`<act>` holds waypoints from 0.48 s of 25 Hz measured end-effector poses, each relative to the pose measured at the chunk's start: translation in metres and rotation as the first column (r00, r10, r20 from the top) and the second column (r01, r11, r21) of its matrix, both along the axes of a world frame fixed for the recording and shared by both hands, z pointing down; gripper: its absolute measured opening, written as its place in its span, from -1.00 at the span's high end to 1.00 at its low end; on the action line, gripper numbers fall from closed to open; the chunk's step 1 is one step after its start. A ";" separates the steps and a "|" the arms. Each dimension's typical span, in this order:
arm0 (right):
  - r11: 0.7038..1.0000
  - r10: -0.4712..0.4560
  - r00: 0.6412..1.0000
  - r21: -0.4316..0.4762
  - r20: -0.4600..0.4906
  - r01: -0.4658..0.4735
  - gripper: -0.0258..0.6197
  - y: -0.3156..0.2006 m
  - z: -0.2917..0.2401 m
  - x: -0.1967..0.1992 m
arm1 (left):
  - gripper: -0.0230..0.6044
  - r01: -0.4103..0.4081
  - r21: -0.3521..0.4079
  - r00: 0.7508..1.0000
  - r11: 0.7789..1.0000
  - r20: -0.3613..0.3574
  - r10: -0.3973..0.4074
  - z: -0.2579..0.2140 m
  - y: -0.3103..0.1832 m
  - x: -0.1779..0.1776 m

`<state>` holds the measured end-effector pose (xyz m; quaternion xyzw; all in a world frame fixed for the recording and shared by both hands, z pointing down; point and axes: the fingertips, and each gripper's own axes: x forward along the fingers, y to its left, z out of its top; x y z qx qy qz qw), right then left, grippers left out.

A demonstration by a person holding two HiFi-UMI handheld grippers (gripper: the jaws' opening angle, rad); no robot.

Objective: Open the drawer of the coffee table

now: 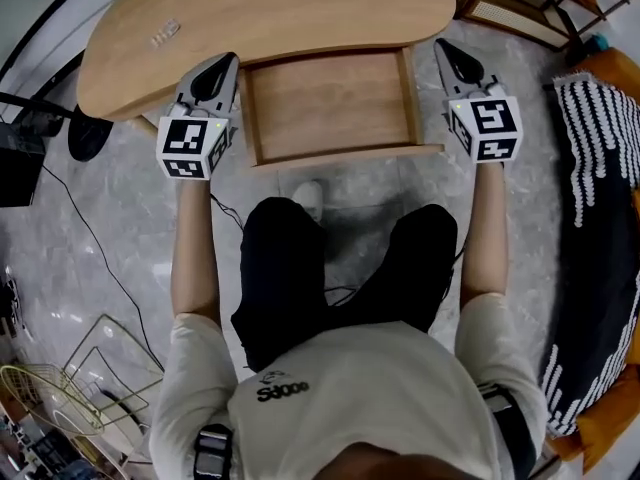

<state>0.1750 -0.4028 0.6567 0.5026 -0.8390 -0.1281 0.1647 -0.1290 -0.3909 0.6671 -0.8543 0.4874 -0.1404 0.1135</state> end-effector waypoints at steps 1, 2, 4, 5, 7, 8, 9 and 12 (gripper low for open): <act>1.000 0.005 1.000 0.008 -0.004 -0.005 0.90 -0.005 -0.004 -0.001 | 0.87 0.000 0.007 1.000 1.000 0.000 0.000 -0.003 -0.006 -0.001; 1.000 0.010 1.000 0.013 -0.005 -0.009 0.90 -0.011 -0.007 -0.003 | 0.87 0.001 0.012 1.000 1.000 0.000 -0.001 -0.006 -0.013 -0.002; 1.000 0.018 1.000 0.012 -0.001 -0.017 0.90 -0.021 -0.010 -0.005 | 0.87 0.001 0.010 1.000 1.000 -0.001 -0.001 -0.010 -0.027 -0.004; 1.000 0.023 1.000 0.006 -0.001 -0.023 0.90 -0.028 -0.012 -0.006 | 0.87 -0.001 0.004 1.000 1.000 -0.002 0.001 -0.013 -0.034 -0.004; 0.999 0.031 0.999 -0.011 -0.009 -0.031 0.90 -0.043 -0.019 -0.007 | 0.87 -0.010 -0.014 1.000 1.000 -0.002 0.010 -0.021 -0.048 -0.004; 0.999 0.032 0.999 -0.019 -0.014 -0.032 0.90 -0.050 -0.025 -0.008 | 0.87 -0.015 -0.022 1.000 1.000 0.001 0.015 -0.027 -0.053 -0.004; 0.999 0.032 0.999 -0.025 -0.015 -0.032 0.90 -0.057 -0.034 -0.009 | 0.87 -0.021 -0.031 1.000 0.999 0.008 0.021 -0.036 -0.060 -0.004; 0.998 0.042 0.999 -0.052 -0.012 -0.042 0.90 -0.075 -0.068 -0.015 | 0.87 -0.028 -0.062 0.999 0.998 0.022 0.030 -0.073 -0.080 -0.012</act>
